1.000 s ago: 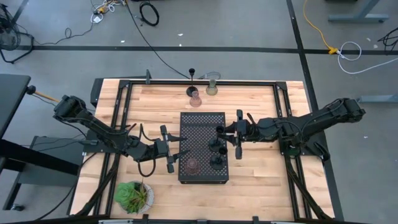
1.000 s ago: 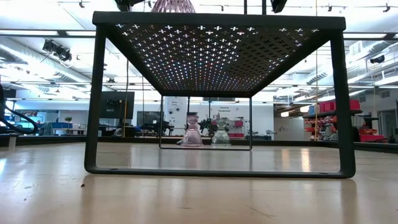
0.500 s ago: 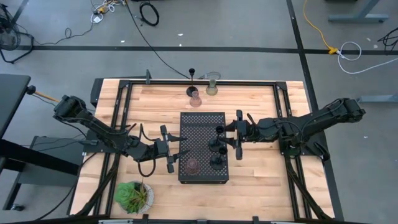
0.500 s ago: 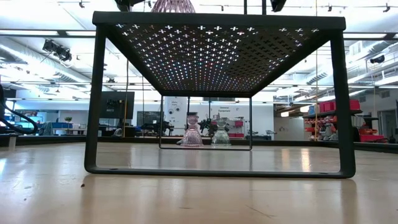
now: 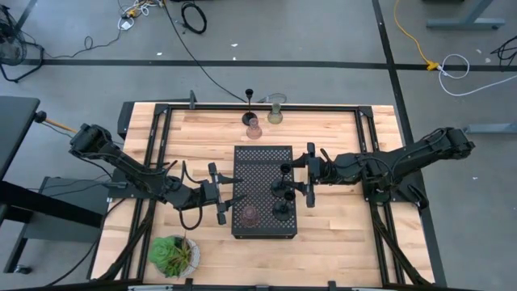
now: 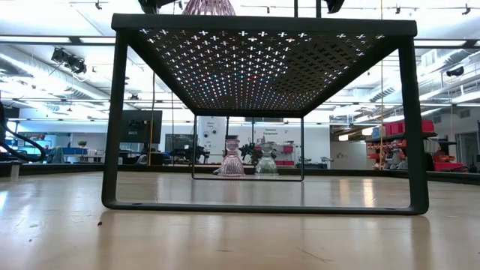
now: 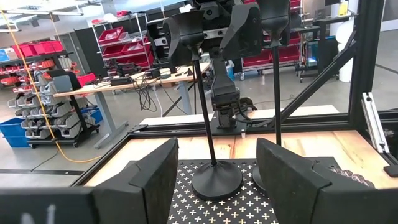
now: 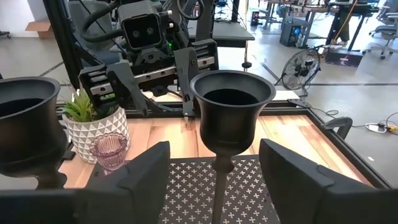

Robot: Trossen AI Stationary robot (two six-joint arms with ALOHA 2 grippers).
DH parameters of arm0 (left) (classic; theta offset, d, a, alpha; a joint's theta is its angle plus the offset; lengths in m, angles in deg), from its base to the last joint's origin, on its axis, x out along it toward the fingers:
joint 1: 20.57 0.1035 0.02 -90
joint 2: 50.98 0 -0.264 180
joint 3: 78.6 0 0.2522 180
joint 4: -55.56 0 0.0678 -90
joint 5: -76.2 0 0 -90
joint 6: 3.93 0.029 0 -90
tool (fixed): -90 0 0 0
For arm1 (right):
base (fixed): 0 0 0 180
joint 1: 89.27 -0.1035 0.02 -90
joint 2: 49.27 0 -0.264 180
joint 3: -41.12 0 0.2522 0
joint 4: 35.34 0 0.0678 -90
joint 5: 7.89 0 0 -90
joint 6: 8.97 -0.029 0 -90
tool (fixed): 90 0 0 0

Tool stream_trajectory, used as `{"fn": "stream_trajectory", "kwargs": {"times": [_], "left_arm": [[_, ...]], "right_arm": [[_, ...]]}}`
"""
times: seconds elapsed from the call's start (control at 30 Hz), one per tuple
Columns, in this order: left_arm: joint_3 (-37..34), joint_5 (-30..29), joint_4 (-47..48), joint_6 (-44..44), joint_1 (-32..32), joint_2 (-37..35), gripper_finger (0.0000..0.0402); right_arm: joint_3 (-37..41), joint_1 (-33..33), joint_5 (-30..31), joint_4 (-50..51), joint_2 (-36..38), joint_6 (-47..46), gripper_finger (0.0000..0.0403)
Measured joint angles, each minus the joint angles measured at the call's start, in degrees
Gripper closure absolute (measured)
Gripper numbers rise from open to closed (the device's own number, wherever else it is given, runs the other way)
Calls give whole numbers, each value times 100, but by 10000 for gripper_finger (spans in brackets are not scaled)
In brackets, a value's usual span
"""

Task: Pick & Place candle stick holders
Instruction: Put the right black candle holder on the shelf aligned with the other black candle holders

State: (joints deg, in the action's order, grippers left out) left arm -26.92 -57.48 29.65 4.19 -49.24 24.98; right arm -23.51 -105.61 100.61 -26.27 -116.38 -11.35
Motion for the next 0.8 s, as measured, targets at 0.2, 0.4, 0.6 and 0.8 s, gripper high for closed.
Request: {"fn": "stream_trajectory", "kwargs": {"times": [0.2, 0.4, 0.6, 0.8], "left_arm": [[-1, -2, 7, 0, 0, 0, 181], [-1, -19, 8, 4, 0, 0, 181], [0, -22, 7, 4, 0, 0, 181], [-1, -532, 7, 7, 0, -1, 181]], "right_arm": [[0, 0, 9, 2, 2, 11, 139], [0, 0, 345, 115, 5, 150, 138], [0, 2, 514, 379, 56, 82, 135], [-2, 2, 804, 777, 105, -31, 128]]}}
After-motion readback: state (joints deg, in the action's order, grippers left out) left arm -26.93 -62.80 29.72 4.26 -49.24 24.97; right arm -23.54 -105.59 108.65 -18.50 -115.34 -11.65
